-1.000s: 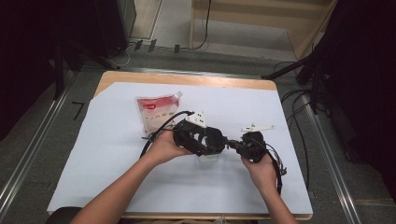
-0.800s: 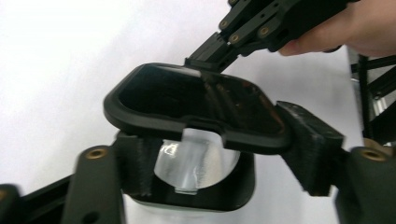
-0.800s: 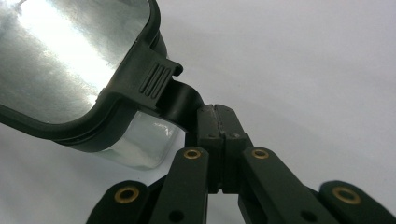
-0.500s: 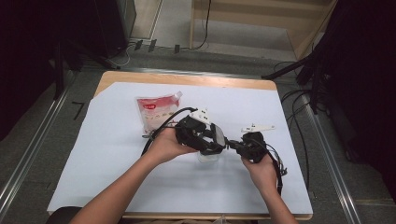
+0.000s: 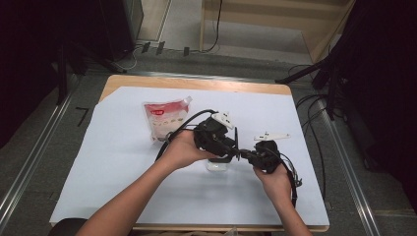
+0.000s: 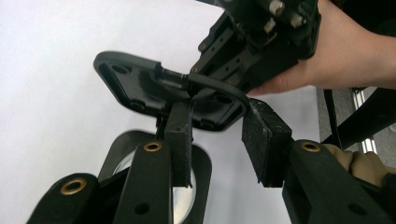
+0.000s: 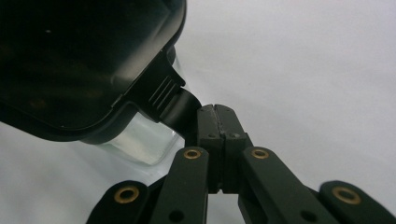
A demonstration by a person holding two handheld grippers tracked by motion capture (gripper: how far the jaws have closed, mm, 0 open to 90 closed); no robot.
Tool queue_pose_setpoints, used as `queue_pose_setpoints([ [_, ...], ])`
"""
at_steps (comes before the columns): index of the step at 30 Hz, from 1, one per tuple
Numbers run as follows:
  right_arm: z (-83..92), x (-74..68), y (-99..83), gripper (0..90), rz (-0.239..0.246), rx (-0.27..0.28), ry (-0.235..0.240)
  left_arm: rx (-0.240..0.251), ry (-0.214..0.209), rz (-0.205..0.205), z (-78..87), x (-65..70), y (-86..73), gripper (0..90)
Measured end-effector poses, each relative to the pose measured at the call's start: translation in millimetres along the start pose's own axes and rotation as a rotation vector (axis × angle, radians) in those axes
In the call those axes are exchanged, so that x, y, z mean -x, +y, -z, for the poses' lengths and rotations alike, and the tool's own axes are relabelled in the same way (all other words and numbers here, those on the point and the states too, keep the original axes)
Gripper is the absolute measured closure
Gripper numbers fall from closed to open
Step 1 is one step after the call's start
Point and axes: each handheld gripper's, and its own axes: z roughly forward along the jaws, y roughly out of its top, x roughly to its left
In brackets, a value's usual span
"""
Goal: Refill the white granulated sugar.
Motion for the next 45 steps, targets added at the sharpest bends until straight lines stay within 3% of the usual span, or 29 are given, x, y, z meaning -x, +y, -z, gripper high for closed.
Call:
queue_pose_setpoints([
  [8, -0.6, -2.4, -1.6, 90.0, -0.005, -0.002, 0.001, 0.005, -0.032, -0.003, -12.9, 4.2, 5.1, 64.2],
  [18, 1.8, -3.3, -1.0, 89.5, 0.026, 0.008, 0.009, 0.020, -0.038, 0.015, -7.9, 2.7, -0.5, 61.1],
  [24, 11.6, -6.5, -4.7, 90.0, 0.024, 0.011, 0.031, 0.025, -0.033, 0.022, 4.9, 2.7, -5.4, 56.8],
  [32, 13.6, -18.6, -15.6, 90.0, 0.020, -0.013, 0.078, 0.028, 0.036, 0.052, 35.9, -1.9, -24.3, 51.9],
  [39, 5.1, -15.4, -14.0, 90.0, 0.022, -0.027, 0.074, 0.046, 0.090, 0.096, 56.2, -8.0, -48.7, 49.8],
  [45, 2.2, -9.8, -11.0, 90.0, 0.009, -0.021, 0.058, 0.076, 0.105, 0.143, 70.6, -13.8, -64.6, 49.2],
])
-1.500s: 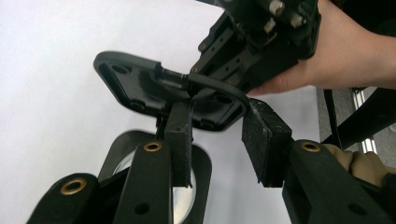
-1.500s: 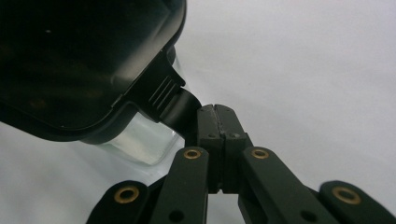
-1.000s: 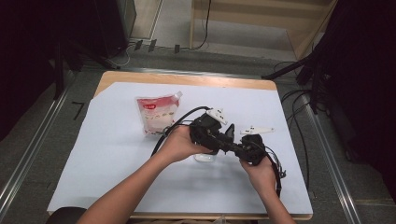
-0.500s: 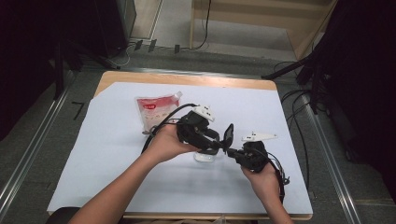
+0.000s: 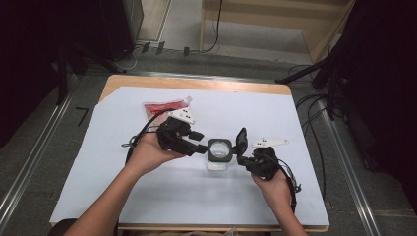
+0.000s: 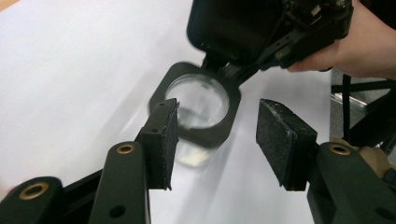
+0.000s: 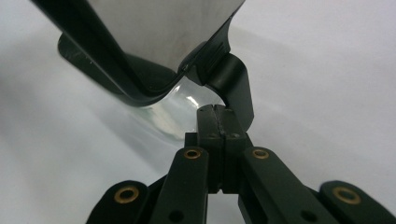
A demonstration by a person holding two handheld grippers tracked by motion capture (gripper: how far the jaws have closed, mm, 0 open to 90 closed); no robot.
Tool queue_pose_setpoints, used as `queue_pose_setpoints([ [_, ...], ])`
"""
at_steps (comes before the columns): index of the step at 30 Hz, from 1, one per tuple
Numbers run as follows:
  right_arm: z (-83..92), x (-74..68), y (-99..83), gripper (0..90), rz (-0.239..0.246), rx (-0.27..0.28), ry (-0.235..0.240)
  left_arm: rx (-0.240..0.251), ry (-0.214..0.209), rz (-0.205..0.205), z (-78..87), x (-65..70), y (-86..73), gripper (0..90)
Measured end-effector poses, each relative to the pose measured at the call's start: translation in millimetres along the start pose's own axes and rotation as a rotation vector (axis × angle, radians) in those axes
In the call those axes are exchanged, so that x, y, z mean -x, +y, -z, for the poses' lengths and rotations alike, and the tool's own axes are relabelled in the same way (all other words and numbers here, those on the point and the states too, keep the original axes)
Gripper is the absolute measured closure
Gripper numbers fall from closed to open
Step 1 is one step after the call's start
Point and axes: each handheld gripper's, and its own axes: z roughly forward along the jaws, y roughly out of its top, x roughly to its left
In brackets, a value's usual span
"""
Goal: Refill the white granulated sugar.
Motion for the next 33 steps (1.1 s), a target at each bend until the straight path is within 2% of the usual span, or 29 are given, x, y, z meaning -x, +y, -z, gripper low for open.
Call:
queue_pose_setpoints([
  [4, -2.3, 6.9, 2.7, 90.0, -0.016, 0.013, -0.012, 0.020, 0.029, 0.023, 14.4, -7.8, -10.1, 49.0],
  [9, 4.9, 5.7, 1.2, 90.0, -0.025, 0.019, -0.007, 0.019, 0.042, 0.030, 24.4, -13.4, -15.3, 48.0],
  [13, 18.4, 1.4, -2.9, 84.3, -0.015, 0.036, 0.010, 0.023, 0.047, 0.042, 33.9, -18.6, -19.9, 47.1],
  [14, 25.9, -2.2, -5.5, 80.3, -0.015, 0.060, 0.039, 0.027, 0.049, 0.057, 38.7, -22.2, -22.4, 46.8],
  [16, 29.0, -4.6, -7.3, 79.1, 0.000, 0.068, 0.047, 0.029, 0.052, 0.059, 40.3, -23.5, -23.3, 46.6],
  [19, 34.9, -17.8, -12.3, 73.6, 0.038, 0.071, 0.067, 0.042, 0.056, 0.080, 49.0, -30.2, -27.7, 46.5],
  [25, 38.3, -30.5, -15.2, 71.5, 0.074, 0.076, 0.102, 0.043, 0.072, 0.094, 56.6, -35.4, -32.2, 46.5],
  [26, 39.2, -35.6, -15.3, 70.9, 0.095, 0.084, 0.124, 0.036, 0.079, 0.102, 59.5, -36.6, -33.5, 46.4],
  [28, 39.3, -37.7, -15.1, 70.5, 0.104, 0.090, 0.130, 0.040, 0.081, 0.108, 61.5, -37.9, -34.6, 46.4],
  [29, 38.7, -43.9, -13.7, 69.7, 0.138, 0.100, 0.154, 0.045, 0.081, 0.108, 64.8, -39.5, -36.2, 46.4],
  [31, 37.1, -50.7, -12.7, 69.0, 0.162, 0.093, 0.163, 0.046, 0.091, 0.111, 68.2, -41.4, -38.4, 46.5],
  [33, 36.3, -54.7, -12.2, 68.6, 0.163, 0.087, 0.164, 0.043, 0.088, 0.112, 69.9, -42.7, -39.5, 46.5],
])
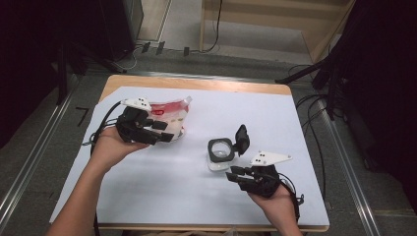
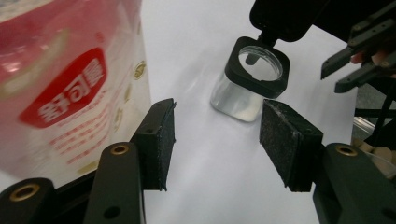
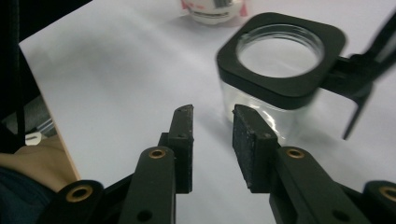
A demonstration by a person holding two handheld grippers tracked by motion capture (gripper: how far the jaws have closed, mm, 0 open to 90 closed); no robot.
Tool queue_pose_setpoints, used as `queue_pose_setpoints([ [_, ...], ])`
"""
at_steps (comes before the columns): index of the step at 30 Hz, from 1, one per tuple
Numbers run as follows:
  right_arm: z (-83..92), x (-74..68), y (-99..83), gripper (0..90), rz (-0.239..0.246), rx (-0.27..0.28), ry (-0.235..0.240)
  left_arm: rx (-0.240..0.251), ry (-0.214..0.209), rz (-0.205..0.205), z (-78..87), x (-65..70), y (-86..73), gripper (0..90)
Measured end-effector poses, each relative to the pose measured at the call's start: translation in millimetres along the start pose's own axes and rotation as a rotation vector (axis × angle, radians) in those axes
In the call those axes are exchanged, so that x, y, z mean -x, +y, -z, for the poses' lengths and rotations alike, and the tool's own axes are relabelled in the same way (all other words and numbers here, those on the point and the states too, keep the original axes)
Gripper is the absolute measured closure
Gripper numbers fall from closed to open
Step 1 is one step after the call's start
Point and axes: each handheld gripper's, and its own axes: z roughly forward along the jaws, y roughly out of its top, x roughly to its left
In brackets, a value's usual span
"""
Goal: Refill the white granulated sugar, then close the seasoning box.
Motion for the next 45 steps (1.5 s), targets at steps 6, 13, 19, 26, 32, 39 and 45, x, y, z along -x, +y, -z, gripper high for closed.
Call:
queue_pose_setpoints([
  [6, -12.0, -9.9, 4.7, 64.4, 0.043, -0.013, 0.017, 0.002, 0.025, 0.020, 8.1, -9.0, -6.6, 46.7],
  [13, -21.8, -17.2, 11.8, 63.0, 0.060, -0.028, 0.036, -0.002, 0.039, 0.037, 15.6, -13.8, -13.5, 46.6],
  [19, -31.0, -22.1, 20.2, 61.5, 0.069, -0.038, 0.063, -0.004, 0.055, 0.055, 24.7, -20.7, -20.6, 46.3],
  [26, -44.7, -26.4, 27.4, 59.8, 0.088, -0.052, 0.076, 0.005, 0.095, 0.090, 29.7, -33.0, -31.3, 44.3],
  [32, -56.4, -29.7, 35.3, 59.2, 0.108, -0.074, 0.089, 0.006, 0.112, 0.101, 18.8, -44.6, -31.3, 39.1],
  [39, -69.4, -29.4, 49.8, 54.8, 0.102, -0.045, 0.093, -0.013, 0.111, 0.107, -6.3, -54.5, -25.7, 38.7],
  [45, -83.7, -29.8, 55.6, 54.2, 0.116, -0.040, 0.094, -0.005, 0.122, 0.099, -21.7, -58.4, -23.3, 41.5],
])
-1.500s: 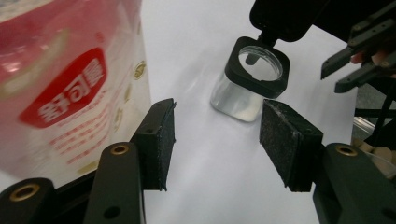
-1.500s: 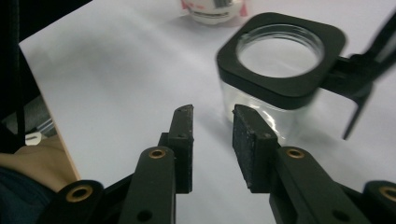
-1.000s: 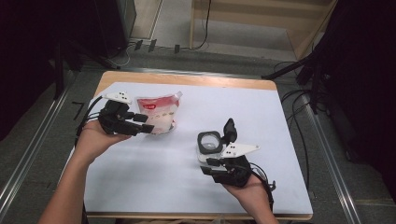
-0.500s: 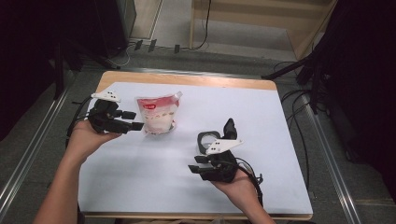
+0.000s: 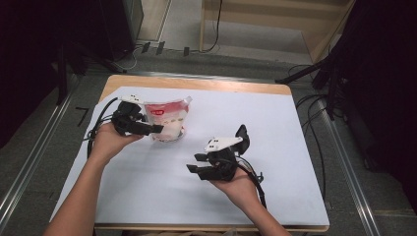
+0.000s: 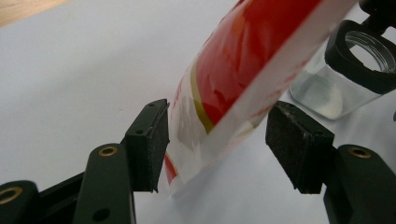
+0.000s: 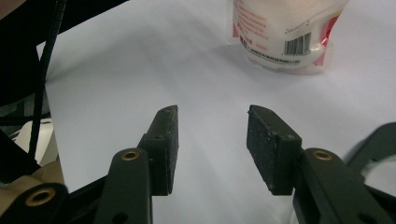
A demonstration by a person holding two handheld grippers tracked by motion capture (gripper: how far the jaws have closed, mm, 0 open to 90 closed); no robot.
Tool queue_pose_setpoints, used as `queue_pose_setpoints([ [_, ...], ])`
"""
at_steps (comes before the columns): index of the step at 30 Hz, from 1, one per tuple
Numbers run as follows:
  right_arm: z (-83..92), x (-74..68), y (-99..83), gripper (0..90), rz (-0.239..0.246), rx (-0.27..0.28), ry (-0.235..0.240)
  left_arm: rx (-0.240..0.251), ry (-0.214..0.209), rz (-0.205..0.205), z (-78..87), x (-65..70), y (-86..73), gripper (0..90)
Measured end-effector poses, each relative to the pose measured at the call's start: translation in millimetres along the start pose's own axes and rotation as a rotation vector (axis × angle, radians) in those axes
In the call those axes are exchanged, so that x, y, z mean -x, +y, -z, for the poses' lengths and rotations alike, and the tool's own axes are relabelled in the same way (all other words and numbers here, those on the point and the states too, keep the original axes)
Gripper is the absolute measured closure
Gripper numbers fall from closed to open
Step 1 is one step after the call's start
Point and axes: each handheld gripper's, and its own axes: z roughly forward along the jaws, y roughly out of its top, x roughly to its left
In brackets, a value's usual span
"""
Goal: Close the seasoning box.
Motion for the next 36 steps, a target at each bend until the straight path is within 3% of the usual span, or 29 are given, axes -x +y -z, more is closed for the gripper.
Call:
queue_pose_setpoints([
  [7, -13.7, -2.0, -5.5, 54.0, 0.008, -0.011, 0.005, 0.058, -0.013, 0.033, -6.4, -2.2, 0.8, 48.4],
  [13, -20.5, -2.6, -15.2, 52.2, 0.007, 0.005, 0.023, 0.066, 0.004, 0.051, -10.4, -0.2, -0.5, 70.9],
  [17, -22.5, -2.4, -18.6, 51.9, 0.002, 0.002, 0.034, 0.062, -0.016, 0.085, -10.5, -3.0, -2.0, 80.0],
  [20, -24.3, -3.0, -19.3, 51.7, 0.007, 0.003, 0.044, 0.063, -0.068, 0.130, -8.4, -4.1, -0.8, 86.0],
  [23, -25.0, -3.6, -19.1, 51.7, 0.001, 0.005, 0.044, 0.064, -0.057, 0.148, -7.0, -3.7, -0.2, 88.3],
  [28, -28.5, -4.1, -17.6, 52.1, 0.010, 0.014, 0.041, 0.050, -0.077, 0.157, -0.7, 0.1, 0.2, 90.0],
  [31, -29.1, -5.2, -16.4, 52.2, 0.013, 0.017, 0.039, 0.077, -0.107, 0.142, 13.2, 7.6, 2.4, 90.0],
  [36, -30.2, -6.9, -16.7, 52.2, 0.015, 0.019, 0.034, 0.093, -0.124, 0.120, 30.4, 20.4, 7.2, 90.0],
])
